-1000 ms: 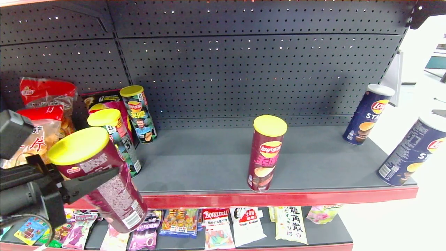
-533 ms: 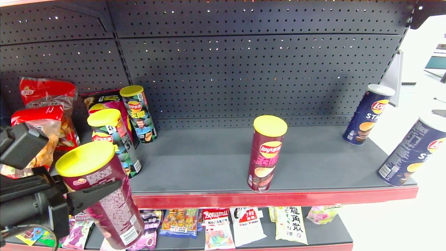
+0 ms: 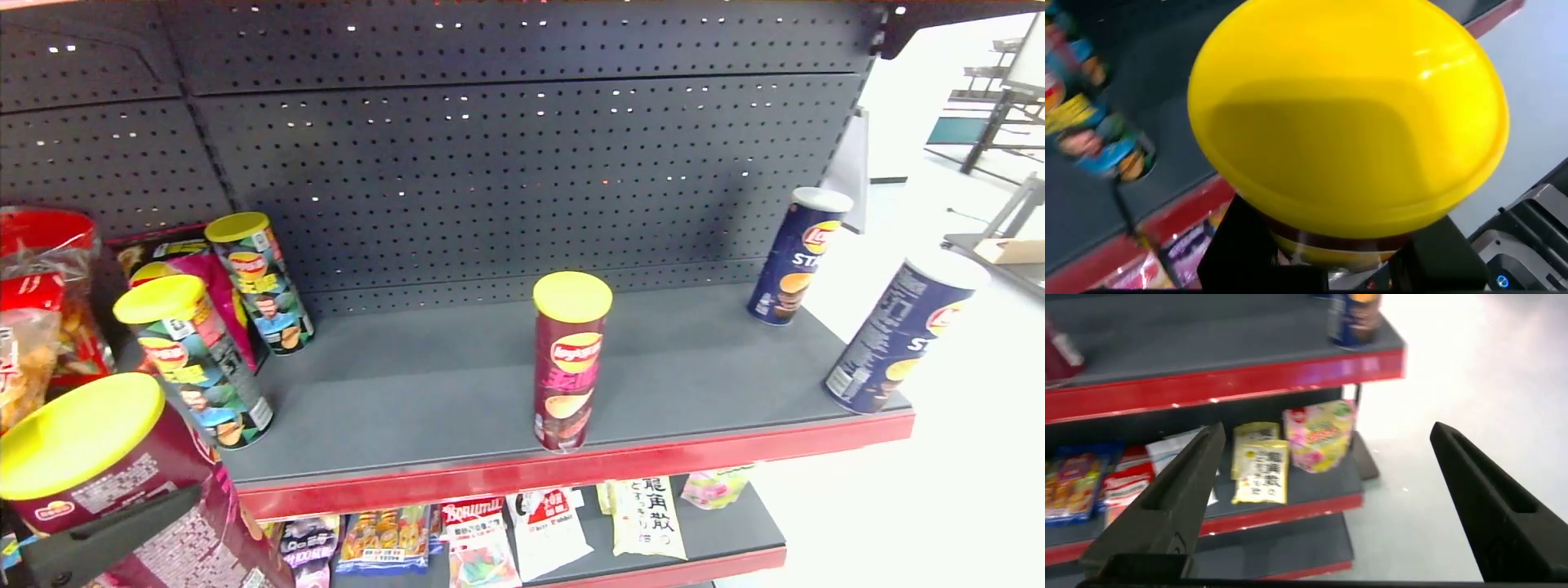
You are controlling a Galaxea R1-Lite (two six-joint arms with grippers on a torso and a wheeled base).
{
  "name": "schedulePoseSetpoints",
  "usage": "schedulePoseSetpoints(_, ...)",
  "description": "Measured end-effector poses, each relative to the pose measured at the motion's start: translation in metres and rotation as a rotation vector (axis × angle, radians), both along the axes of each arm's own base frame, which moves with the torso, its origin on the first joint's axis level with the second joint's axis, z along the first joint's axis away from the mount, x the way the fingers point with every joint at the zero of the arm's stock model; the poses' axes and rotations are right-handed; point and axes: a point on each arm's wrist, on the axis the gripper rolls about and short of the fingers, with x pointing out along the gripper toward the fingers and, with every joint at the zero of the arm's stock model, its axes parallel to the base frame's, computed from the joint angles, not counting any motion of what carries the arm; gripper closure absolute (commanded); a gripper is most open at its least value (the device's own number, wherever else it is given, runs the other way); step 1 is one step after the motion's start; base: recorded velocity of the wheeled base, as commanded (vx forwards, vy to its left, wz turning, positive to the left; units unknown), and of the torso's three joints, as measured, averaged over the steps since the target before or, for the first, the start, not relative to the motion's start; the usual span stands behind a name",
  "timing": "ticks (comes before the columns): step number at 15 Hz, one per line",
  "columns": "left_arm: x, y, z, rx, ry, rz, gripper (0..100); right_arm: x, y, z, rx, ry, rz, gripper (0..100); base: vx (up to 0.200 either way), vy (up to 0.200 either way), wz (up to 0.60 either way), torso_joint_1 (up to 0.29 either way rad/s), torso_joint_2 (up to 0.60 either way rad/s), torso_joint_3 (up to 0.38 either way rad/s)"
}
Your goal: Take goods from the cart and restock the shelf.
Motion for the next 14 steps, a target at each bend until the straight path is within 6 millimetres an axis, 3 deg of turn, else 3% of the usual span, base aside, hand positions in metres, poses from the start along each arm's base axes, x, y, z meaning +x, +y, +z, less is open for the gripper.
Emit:
schedulePoseSetpoints(6, 0.008, -0.001, 0.001, 0.001, 0.006, -0.001, 100, 0.000, 0.000, 0.000, 0.000, 0.000, 0.000, 0, 0.000, 0.000, 0.00, 0.000, 0.00, 0.000)
schedulePoseSetpoints(10, 0.056, -0.012, 0.008, -0.013, -0.047, -0.030, 100, 0.000, 0.000, 0.000, 0.000, 0.000, 0.000, 0, 0.000, 0.000, 0.00, 0.000, 0.00, 0.000)
schedulePoseSetpoints(14, 0.104, -0.033, -0.001, -0.010, -0.003, -0.099, 100, 0.000, 0.000, 0.000, 0.000, 0.000, -0.001, 0, 0.000, 0.000, 0.00, 0.000, 0.00, 0.000)
